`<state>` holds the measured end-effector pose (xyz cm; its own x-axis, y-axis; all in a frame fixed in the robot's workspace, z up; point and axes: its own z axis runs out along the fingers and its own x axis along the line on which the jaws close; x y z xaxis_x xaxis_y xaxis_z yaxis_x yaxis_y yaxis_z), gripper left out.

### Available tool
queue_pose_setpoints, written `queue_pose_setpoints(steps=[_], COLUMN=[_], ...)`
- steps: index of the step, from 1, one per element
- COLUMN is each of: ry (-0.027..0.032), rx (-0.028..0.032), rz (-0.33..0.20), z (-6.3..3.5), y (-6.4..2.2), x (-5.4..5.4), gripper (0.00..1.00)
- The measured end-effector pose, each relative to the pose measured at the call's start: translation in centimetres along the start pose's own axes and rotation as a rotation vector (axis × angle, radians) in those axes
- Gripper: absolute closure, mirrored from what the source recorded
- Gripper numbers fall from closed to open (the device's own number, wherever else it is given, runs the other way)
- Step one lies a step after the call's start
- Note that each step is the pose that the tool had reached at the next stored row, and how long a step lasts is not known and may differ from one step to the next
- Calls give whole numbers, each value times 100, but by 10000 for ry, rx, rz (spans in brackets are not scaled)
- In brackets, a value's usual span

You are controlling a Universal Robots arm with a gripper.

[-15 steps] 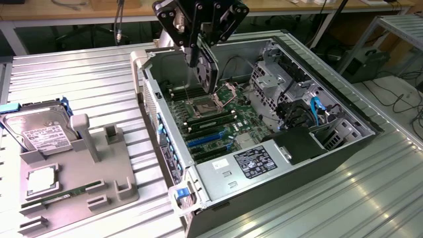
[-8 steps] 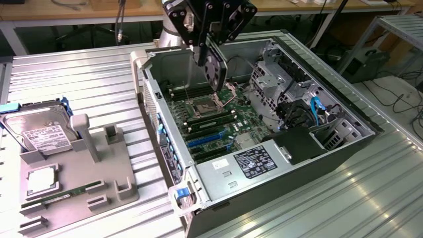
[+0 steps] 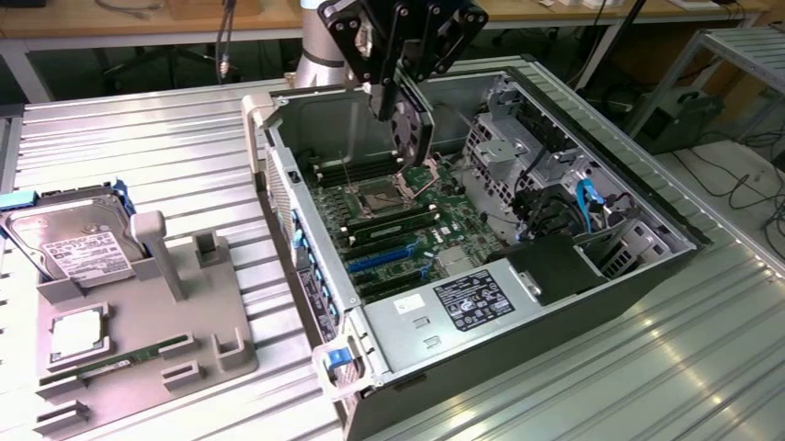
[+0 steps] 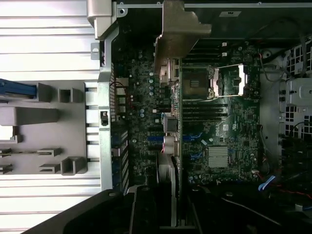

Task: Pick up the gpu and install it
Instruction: 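Pick up the gpu and move the gpu toward the slot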

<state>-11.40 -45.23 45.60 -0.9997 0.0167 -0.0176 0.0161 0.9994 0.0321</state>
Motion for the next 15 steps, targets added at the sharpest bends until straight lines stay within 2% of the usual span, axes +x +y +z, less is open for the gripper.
queue_pose_setpoints(steps=[15], ry=[-1], rx=[-1], rz=[-1], z=[4], y=[3], x=[-196], gripper=[72])
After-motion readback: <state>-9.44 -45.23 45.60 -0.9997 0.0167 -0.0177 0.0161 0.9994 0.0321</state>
